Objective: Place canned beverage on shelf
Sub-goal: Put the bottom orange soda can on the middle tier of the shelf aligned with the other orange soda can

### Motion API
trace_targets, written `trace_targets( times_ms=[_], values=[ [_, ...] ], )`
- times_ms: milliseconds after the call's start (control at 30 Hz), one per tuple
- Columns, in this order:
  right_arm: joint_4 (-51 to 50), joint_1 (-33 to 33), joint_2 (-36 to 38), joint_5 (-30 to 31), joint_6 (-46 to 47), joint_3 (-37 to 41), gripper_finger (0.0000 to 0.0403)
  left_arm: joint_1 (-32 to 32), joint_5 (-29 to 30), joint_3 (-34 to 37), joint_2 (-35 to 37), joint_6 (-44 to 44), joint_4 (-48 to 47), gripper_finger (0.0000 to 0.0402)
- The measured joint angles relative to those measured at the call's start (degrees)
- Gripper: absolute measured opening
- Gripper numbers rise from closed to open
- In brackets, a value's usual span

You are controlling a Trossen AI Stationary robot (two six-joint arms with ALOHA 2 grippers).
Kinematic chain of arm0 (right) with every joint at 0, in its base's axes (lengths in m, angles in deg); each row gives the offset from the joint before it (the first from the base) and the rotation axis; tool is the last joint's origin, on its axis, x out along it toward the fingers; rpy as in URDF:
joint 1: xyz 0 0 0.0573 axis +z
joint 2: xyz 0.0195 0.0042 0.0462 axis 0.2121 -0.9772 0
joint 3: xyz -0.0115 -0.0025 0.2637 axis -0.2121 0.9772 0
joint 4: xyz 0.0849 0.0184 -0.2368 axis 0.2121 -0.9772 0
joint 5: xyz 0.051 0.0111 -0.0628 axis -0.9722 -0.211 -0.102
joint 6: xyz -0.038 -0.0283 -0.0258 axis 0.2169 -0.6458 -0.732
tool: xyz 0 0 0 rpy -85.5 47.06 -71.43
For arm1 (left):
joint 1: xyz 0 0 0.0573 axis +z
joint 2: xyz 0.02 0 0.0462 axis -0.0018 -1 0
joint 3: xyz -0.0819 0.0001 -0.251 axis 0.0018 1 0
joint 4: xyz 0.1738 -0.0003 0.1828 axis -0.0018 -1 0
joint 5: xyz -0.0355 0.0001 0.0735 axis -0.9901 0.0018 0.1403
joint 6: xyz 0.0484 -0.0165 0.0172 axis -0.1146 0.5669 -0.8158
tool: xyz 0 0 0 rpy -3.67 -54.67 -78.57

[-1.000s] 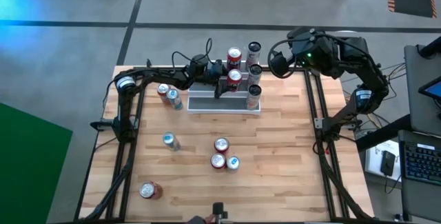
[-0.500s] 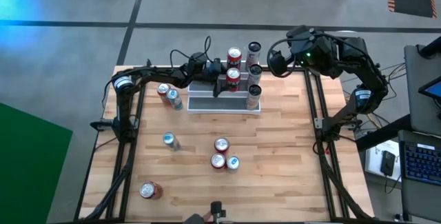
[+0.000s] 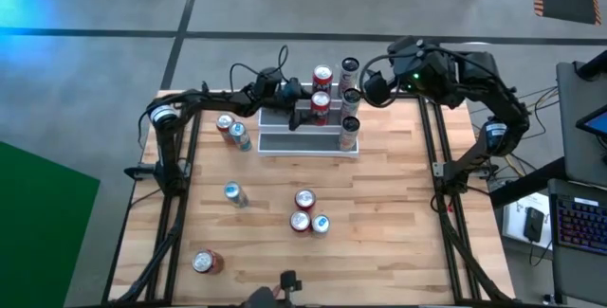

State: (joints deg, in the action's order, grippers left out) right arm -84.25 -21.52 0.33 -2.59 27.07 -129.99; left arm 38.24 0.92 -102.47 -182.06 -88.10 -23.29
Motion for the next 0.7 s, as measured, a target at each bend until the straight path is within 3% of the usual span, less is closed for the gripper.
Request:
trace_targets(
  times_ms=[233,500,700],
  values=[
    [-0.03,-0.02,-0.63,-0.04,-0.27,0.00,0.0363,2.17,0.44,1.38,3.27,-1.15,-4.13,0.0380],
    [0.25,-0.13,-1.36,0.05,-0.50,0.00,0.0363,2.09,0.37,1.99,6.89,-6.63,-17.06,0.0380],
    [0.23,-0.13,-2.08,0.07,-0.38,0.00,0.0363,1.78,-0.43,2.55,7.11,-7.78,-20.25,0.0360]
  ],
)
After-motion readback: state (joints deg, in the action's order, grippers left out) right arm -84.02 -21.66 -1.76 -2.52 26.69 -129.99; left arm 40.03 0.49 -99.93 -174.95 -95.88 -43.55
